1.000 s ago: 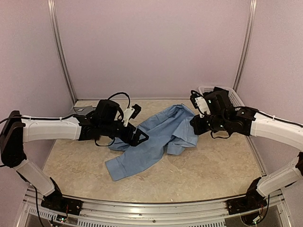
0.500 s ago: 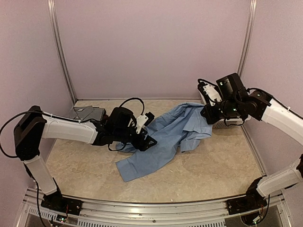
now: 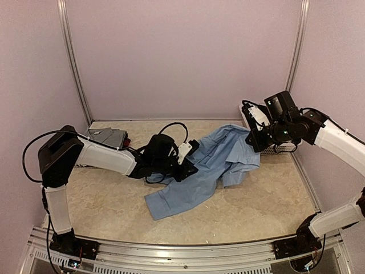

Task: Fold and stack the long sleeve shirts
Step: Pick up the crumpled shirt from the center of the board.

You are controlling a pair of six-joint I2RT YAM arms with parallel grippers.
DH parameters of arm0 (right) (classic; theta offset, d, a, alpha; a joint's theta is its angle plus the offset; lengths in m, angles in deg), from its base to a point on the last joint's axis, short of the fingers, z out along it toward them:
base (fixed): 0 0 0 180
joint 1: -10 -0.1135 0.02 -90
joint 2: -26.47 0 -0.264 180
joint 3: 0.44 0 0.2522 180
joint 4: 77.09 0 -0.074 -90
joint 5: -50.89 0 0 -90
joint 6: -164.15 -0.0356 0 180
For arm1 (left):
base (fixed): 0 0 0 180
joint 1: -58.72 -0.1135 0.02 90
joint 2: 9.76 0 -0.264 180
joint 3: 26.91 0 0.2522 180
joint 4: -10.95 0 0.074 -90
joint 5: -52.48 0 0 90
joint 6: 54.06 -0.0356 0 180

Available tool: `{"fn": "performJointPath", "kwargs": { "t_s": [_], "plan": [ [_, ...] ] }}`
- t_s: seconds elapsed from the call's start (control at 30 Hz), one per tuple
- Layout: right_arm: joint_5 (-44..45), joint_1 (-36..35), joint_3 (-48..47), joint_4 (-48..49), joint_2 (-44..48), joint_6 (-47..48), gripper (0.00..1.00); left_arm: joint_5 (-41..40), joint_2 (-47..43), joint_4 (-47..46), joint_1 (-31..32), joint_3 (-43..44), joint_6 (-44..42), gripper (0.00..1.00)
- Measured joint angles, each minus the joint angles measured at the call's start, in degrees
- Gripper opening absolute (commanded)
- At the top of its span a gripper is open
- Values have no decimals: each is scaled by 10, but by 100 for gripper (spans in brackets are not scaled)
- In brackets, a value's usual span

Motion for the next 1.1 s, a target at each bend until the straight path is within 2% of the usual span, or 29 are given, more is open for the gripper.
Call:
{"fn": "performJointPath", "kwargs": {
  "t_s": [0.17,0.43,0.7,0.9,1.1],
  "plan": [
    [-8,14,4,2,0,3,5,19,9,-10,5,3,2,0],
    [-7,43,7,16,-2,-3,16,80,-9,-22,41,-6,20,0],
    [14,88,7,17,-21,-18,38,154,-71,-41,171,-5,57,0],
    [16,95,7,18,-23,-26,48,192,-52,-44,252,75,68,0],
    [15,100,11,27,-23,-34,53,185,4,-46,275,156,66,0]
  ]
}}
